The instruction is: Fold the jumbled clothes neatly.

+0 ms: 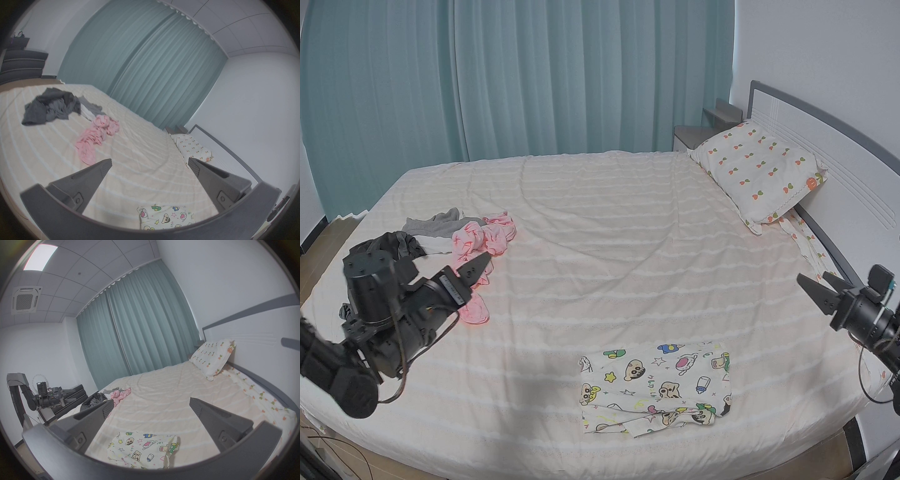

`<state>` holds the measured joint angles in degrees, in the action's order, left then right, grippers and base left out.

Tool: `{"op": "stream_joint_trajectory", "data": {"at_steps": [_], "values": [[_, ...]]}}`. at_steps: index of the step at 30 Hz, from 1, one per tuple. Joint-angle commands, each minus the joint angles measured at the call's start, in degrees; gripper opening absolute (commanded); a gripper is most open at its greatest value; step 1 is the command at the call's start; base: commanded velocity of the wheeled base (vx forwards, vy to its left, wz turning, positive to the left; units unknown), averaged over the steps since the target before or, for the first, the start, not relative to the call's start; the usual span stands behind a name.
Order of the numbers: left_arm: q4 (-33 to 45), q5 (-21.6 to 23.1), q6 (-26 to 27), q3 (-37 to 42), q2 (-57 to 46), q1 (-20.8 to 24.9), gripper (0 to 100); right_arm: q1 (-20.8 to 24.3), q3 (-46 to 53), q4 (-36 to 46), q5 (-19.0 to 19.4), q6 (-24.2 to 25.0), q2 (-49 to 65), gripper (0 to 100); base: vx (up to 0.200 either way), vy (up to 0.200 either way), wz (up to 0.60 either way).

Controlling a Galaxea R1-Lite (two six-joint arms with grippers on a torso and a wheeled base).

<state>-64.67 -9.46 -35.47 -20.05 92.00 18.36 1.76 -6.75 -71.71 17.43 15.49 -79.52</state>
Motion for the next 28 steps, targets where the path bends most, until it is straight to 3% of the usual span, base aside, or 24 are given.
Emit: {"op": "stream_joint_trajectory", "data": {"at_steps": [1,4,8,11,13,14,15,17,18,21,24,25,28], "values": [[14.66,-13.74,3.22,11.35,-30.74,6.95,100,-3.69,6.31,22.4,-1.52,-3.72,36.01,100,0.0,0.0,0.0],[26.53,-16.12,3.22,11.09,-41.64,9.77,100,-4.04,4.29,38.04,-1.79,-10.31,48.93,100,0.0,0.0,0.0],[42.17,-16.29,4.8,10.65,-54.74,9.15,100,-4.39,1.22,60.72,-1.96,-11.45,67.13,100,0.0,0.0,0.0],[50.08,-16.29,5.86,10.3,-61.5,5.72,100,-4.83,-0.72,74.34,-2.49,-12.86,75.3,100,0.0,0.0,0.0],[52.01,-16.29,6.47,9.95,-63.35,3.7,100,-4.74,-0.81,76.01,-4.42,-13.74,74.77,100,0.0,0.0,0.0],[53.86,-16.29,8.76,10.03,-65.99,0.1,100,-4.74,0.51,75.75,-9.52,-14.35,74.69,100,0.0,0.0,0.0],[54.74,-16.29,9.99,10.12,-67.66,-2.1,100,-4.74,2.62,75.66,-11.9,-15.05,74.69,100,0.0,0.0,0.0],[54.83,-16.2,10.16,10.12,-67.92,-2.54,100,-4.74,2.97,75.57,-12.25,-15.23,74.69,100,0.0,0.0,0.0],[57.64,-16.03,13.94,10.12,-71.35,-7.9,100,-4.3,6.75,72.23,-15.59,-18.48,75.04,100,0.0,0.0,0.0],[62.56,-15.68,20.97,10.56,-79.7,-13.96,100,-3.95,6.75,71.71,-15.76,-16.99,75.21,100,0.0,0.0,0.0],[64.85,-15.41,24.14,11.18,-84.18,-14.23,100,-3.07,6.67,72.06,-15.5,-16.81,75.92,100,0.0,0.0,0.0],[65.29,-15.15,27.74,13.73,-87.78,-14.58,100,-0.52,6.67,71.79,-14.8,-17.25,79.08,100,0.0,0.0,0.0],[62.03,-15.06,27.92,19.61,-87.52,-14.58,100,-1.84,6.67,71.71,-14.44,-17.78,79.43,100,0.0,0.0,0.0]]}}
